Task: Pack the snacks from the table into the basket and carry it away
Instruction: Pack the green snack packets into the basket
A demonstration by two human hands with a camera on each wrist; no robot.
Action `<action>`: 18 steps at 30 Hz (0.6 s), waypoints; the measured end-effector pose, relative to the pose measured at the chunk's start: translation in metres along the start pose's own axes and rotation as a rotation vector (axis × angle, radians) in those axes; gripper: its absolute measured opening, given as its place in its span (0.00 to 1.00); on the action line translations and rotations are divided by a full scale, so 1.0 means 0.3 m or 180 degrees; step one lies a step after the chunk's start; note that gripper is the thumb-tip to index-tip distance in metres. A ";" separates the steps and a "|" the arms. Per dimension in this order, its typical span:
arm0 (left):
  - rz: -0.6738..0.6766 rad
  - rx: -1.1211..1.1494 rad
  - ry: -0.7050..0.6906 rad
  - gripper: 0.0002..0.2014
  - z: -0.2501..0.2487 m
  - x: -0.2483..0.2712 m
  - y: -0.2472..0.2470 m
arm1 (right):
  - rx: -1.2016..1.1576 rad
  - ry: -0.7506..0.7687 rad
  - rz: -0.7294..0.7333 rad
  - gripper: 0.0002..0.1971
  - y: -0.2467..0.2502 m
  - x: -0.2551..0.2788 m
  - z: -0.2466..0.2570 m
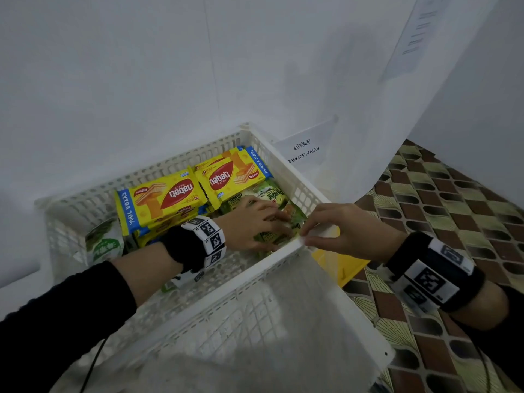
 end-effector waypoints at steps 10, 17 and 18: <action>0.0161 0.0173 -0.0241 0.28 0.017 -0.011 -0.015 | 0.0034 0.0074 0.0002 0.18 -0.003 -0.002 -0.007; 0.0161 0.0368 -0.0133 0.24 -0.006 -0.017 0.046 | -0.0016 0.0019 0.0105 0.08 0.008 -0.004 0.005; 0.0113 0.0548 -0.0051 0.22 -0.011 -0.020 0.081 | -0.0001 0.0000 0.0121 0.07 0.009 -0.002 0.007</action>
Point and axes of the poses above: each hand's wrist, its own x-axis away from the middle knuckle, its own y-axis out of the back of the hand, z = x × y, the point moved 2 cm from there along -x, towards the middle knuckle, and after that the axes turned 2 degrees about y, right-handed, at the moved point
